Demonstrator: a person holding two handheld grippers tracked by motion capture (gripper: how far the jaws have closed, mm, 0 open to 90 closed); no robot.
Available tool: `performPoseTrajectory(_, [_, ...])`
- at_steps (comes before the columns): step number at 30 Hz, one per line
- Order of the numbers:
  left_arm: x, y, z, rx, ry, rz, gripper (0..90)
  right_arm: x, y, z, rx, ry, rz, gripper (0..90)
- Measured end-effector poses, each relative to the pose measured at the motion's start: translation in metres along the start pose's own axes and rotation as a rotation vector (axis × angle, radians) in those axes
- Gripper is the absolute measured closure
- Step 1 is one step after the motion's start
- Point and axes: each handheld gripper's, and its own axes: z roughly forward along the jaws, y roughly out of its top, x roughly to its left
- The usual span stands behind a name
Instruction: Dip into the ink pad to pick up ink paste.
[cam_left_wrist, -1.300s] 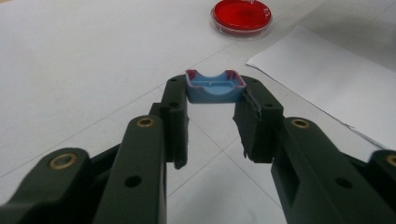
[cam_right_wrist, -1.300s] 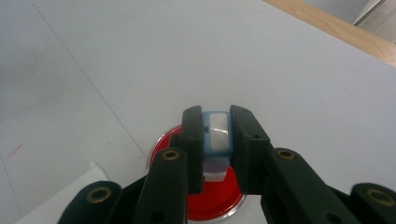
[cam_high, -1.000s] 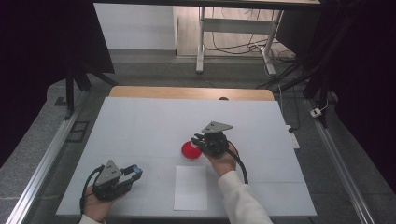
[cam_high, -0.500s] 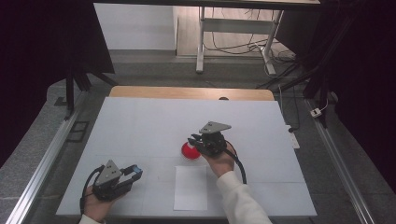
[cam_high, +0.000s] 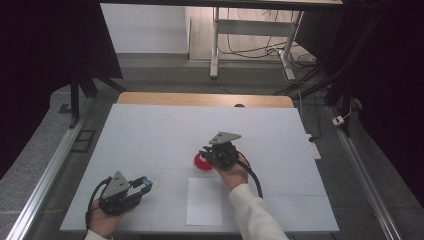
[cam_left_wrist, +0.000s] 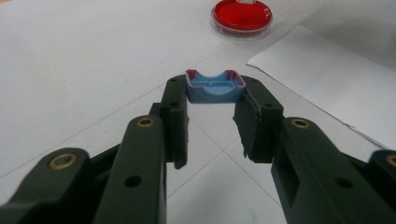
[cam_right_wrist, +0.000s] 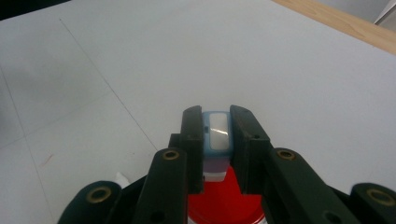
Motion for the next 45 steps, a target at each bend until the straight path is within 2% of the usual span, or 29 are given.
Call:
performPoseTrajectory(9, [0.0,0.0,0.0,0.001,-0.001,0.0,65.0,-0.001,-0.002,0.005,0.039,-0.01,-0.013,75.5])
performPoseTrajectory(24, [0.0,0.0,0.001,0.003,-0.002,0.001,65.0,0.0,-0.004,0.011,0.055,-0.011,-0.018,75.5])
performPoseTrajectory(28, [0.0,0.0,0.0,0.001,-0.002,0.0,65.0,0.0,-0.005,0.013,0.076,-0.024,-0.035,75.5])
performPoseTrajectory(34, [0.0,0.0,0.001,0.002,-0.002,0.001,65.0,0.0,-0.005,0.014,0.078,-0.027,-0.041,75.5])
performPoseTrajectory(40, [0.0,0.0,0.001,0.003,-0.003,0.002,65.0,0.0,-0.005,0.014,0.081,-0.026,-0.028,75.5])
performPoseTrajectory(45, [0.0,0.0,0.001,0.004,-0.002,0.002,65.1,0.0,-0.005,0.016,0.105,-0.027,-0.019,75.6])
